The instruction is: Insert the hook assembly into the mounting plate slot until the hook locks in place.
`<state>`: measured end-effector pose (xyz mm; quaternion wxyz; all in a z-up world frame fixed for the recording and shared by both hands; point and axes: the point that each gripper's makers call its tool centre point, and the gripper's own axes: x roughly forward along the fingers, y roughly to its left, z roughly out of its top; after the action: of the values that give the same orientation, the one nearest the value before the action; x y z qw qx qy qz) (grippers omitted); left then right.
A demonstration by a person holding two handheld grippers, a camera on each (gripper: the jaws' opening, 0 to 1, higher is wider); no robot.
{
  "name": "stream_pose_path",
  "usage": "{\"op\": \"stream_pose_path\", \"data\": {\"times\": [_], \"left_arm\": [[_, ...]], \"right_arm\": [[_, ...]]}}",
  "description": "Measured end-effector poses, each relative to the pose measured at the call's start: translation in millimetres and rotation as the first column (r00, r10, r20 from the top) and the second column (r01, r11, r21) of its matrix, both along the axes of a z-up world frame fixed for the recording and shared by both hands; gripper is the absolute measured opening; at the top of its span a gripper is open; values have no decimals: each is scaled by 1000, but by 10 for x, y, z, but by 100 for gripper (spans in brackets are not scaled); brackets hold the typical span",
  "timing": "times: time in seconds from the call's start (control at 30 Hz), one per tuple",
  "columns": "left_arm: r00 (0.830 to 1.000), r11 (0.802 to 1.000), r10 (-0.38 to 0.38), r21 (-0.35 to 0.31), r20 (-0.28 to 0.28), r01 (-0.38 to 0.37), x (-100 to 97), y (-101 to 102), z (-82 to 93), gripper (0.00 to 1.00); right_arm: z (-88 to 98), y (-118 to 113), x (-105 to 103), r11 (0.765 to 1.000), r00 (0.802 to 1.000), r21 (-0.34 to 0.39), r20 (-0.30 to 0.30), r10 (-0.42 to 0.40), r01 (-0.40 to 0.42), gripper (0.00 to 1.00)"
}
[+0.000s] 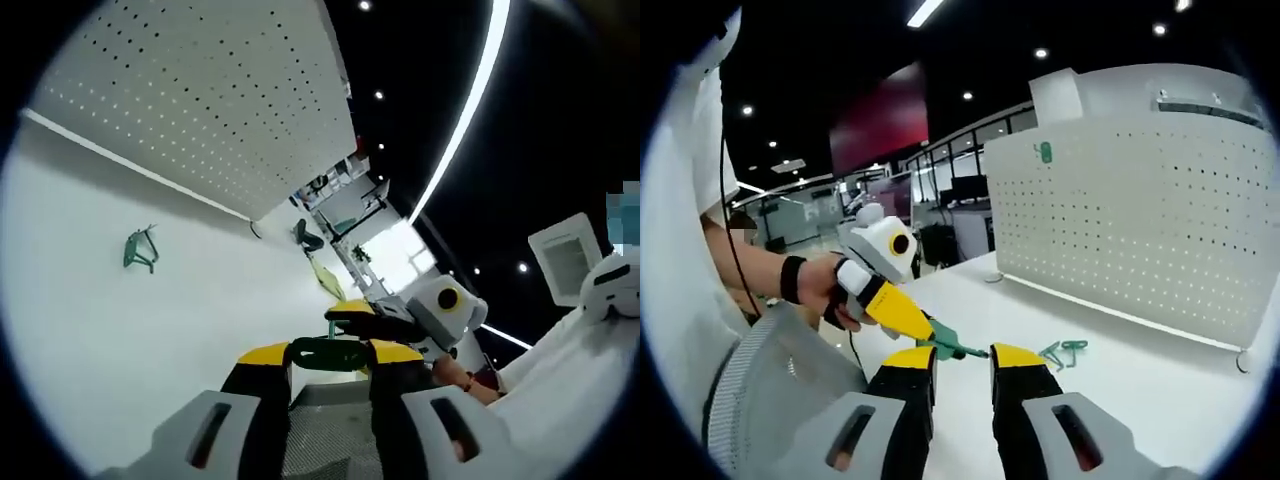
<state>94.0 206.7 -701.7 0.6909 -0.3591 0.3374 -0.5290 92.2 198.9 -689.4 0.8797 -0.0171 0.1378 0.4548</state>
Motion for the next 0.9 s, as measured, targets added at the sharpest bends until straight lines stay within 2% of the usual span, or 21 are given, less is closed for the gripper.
{"op": "stream_pose_path", "data": {"times": [0.1,0.17,0.27,0.37,0.4,0.43,0.57,0.7,0.83,0.9], "left_arm": [[1000,1000,-8,-25,-19,8,-13,-2,-2,30],[996,998,-28,-62,-80,23,-47,2,15,30],[992,994,-59,-95,-108,49,-90,19,38,30],[990,991,-86,-114,-109,74,-128,21,75,30],[985,988,-109,-124,-132,93,-155,20,75,30],[985,988,-111,-125,-132,95,-153,19,69,30],[980,983,-141,-141,-143,121,-198,-1,87,31],[976,978,-163,-153,-143,141,-233,-37,102,31],[971,972,-174,-186,-162,143,-248,-59,126,31],[970,972,-178,-183,-163,148,-261,-72,118,31]], "right_arm": [[20,8,-23,1000,1000,5,18,21,-22,20],[43,16,-52,999,998,11,42,46,-47,19],[97,29,-98,996,994,14,68,82,-83,17],[121,44,-140,992,989,10,79,123,-124,14],[140,55,-155,990,987,14,85,140,-141,14],[141,67,-173,987,983,10,90,159,-160,14],[120,88,-226,973,968,-47,105,228,-224,13],[117,111,-240,968,962,-60,112,250,-244,11],[33,143,-288,954,951,-112,101,291,-280,5],[56,155,-294,953,949,-120,122,292,-278,5]]}}
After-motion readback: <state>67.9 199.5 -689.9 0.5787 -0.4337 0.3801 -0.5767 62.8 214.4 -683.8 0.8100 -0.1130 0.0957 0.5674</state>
